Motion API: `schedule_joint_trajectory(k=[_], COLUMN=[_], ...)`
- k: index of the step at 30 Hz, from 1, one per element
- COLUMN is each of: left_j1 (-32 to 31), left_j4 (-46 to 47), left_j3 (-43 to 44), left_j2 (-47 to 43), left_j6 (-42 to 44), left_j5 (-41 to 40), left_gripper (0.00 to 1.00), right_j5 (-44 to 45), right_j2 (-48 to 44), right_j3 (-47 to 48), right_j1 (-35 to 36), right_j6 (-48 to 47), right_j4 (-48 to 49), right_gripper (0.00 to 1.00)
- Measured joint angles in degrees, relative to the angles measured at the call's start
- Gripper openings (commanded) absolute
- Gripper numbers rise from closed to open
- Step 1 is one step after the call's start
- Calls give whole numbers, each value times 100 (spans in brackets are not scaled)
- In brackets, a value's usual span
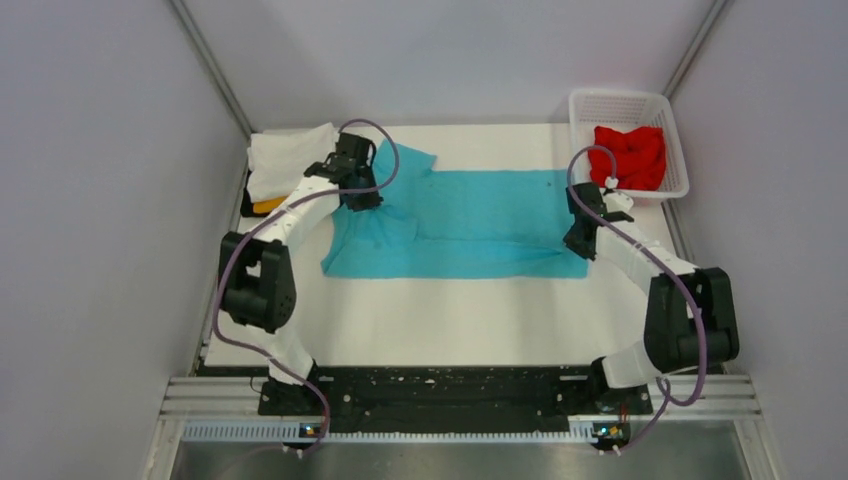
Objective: Fold and stack the t-shirts
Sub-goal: Fold the flattened tshirt in 1/3 of the way
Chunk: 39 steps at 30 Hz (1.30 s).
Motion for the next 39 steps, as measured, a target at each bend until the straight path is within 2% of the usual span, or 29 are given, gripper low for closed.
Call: schedule_joint_trajectory(k=[1,2,3,4,7,9,11,14,19,26,32,39], left_j1=[31,70,114,162,275,321,356,354,337,321,367,376], left_j4=[20,7,-26,-92,-330,-363,-459,-348,17,348,752,1381], left_j3=[116,289,520,776,1506,1652,1637,1196,-136,-1036,-1510,-2634], left_j2=[195,437,710,966,1567,1646,1543,1113,208,271,350,-492], left_j6=[13,0,-20,-13,-61,-61,-61,-114,-308,-610,-839,-1237], left_j5=[-22,-42,-52,-52,-103,-151,-160,-24,682,1047,1060,1021], left_gripper=[47,63,92,98,99,99,99,99,99,99,99,99], right_j5=[35,55,87,142,188,197,162,-90,-872,-1937,-2072,-2133], right_j2=[157,328,507,743,962,946,855,588,179,839,1274,623], right_j3=[59,142,249,431,717,802,804,699,372,304,227,-562], right_j1=[-17,-48,-83,-136,-192,-197,-197,-138,354,907,907,905], right_j6=[15,33,46,15,26,20,-15,-232,-752,-1272,-1517,-1482], right_j4=[42,72,85,92,92,98,129,201,619,1410,1611,1869], right_gripper=[27,46,60,69,83,88,98,99,99,99,99,98])
